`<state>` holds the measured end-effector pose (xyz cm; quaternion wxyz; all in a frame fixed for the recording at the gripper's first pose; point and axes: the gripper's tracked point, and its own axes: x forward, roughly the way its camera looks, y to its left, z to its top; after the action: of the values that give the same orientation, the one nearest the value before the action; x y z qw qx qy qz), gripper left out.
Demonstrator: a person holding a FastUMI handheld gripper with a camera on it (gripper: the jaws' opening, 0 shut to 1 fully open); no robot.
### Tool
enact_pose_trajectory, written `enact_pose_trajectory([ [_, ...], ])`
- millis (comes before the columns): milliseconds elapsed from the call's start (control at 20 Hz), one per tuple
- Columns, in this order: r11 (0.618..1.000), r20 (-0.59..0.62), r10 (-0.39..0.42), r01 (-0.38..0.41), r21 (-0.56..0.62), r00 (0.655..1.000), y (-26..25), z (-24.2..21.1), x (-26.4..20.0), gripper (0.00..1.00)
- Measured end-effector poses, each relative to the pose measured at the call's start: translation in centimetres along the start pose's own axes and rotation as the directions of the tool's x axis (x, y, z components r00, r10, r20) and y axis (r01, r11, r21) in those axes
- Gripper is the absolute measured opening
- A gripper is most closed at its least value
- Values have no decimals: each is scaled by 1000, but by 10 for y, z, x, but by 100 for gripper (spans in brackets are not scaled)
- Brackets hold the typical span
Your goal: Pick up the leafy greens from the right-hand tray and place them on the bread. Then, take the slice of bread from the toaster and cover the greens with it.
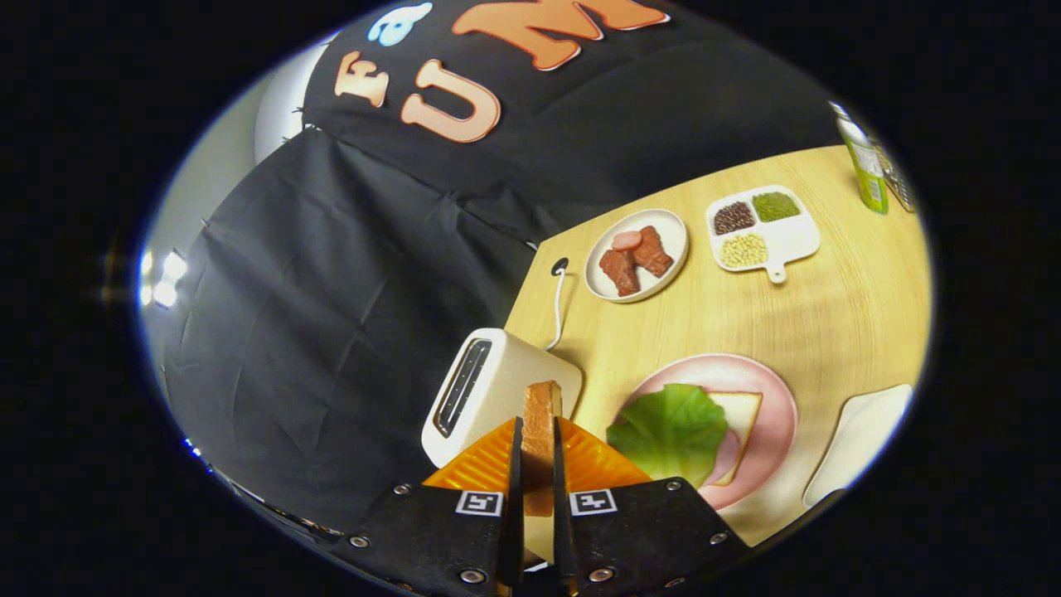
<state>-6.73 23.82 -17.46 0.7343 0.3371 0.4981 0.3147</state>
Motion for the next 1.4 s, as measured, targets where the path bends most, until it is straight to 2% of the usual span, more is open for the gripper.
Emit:
enact_pose_trajectory([
  [200, 999, -13, -28, 29, 42, 1000, -36, -12, 8, 15],
  [350, 998, -19, -65, 65, 24, 998, -65, -22, 18, 15],
  [450, 997, -35, -61, 62, 37, 998, -73, -30, 20, 15],
  [700, 989, -21, -147, 147, 0, 989, -105, -32, 19, 15],
  [950, 979, -3, -198, 198, -52, 980, -116, -32, 19, 15],
  [1000, 974, 9, -214, 214, -68, 977, -119, -31, 18, 17],
  [1150, 958, 45, -259, 262, -119, 965, -133, -27, 19, 33],
  [1250, 942, 94, -288, 299, -152, 953, -134, -19, 12, 39],
  [1400, 908, 216, -334, 374, -187, 918, -139, 7, -3, 46],
])
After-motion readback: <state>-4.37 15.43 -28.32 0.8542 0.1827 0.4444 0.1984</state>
